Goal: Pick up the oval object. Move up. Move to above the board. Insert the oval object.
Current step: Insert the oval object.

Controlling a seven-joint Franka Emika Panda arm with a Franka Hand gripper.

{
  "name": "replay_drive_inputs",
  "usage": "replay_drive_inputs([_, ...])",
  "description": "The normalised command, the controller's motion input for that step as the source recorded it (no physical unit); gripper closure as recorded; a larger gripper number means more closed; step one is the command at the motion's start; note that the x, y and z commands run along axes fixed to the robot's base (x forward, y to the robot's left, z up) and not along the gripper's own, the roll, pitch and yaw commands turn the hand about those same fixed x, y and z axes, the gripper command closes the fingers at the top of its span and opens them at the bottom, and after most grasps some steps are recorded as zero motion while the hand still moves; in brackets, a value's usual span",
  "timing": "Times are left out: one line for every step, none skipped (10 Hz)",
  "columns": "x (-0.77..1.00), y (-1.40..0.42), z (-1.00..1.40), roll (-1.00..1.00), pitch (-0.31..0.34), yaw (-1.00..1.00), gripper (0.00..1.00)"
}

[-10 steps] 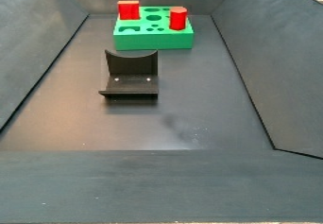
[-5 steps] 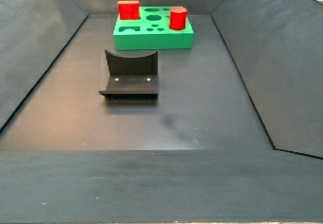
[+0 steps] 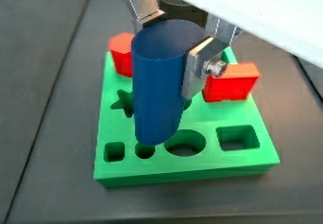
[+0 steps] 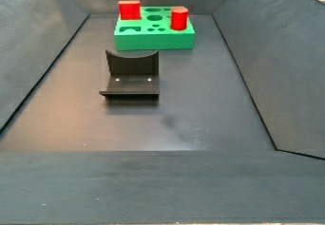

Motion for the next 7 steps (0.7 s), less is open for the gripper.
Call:
replay_drive_inputs([0.0, 0.0, -0.35, 0.03, 0.0, -1.0, 1.0])
replay_drive_inputs([0.0, 0.0, -0.34, 0.01, 0.0, -1.0, 1.0])
replay_drive_inputs([0.03, 0.0, -0.23, 0.0, -0.024, -1.0, 1.0])
replay_drive_inputs([0.28, 0.0, -0.2, 0.0, -0.043, -0.85, 1.0])
replay_drive_inputs([0.17, 0.0, -0.2, 0.0, -0.037, -0.95, 1.0])
replay_drive_inputs([0.0, 0.0, -0.28, 0.0, -0.07, -1.0, 1.0])
replay_drive_inputs([0.15, 0.0, -0.27, 0.0, -0.041, -0.96, 1.0])
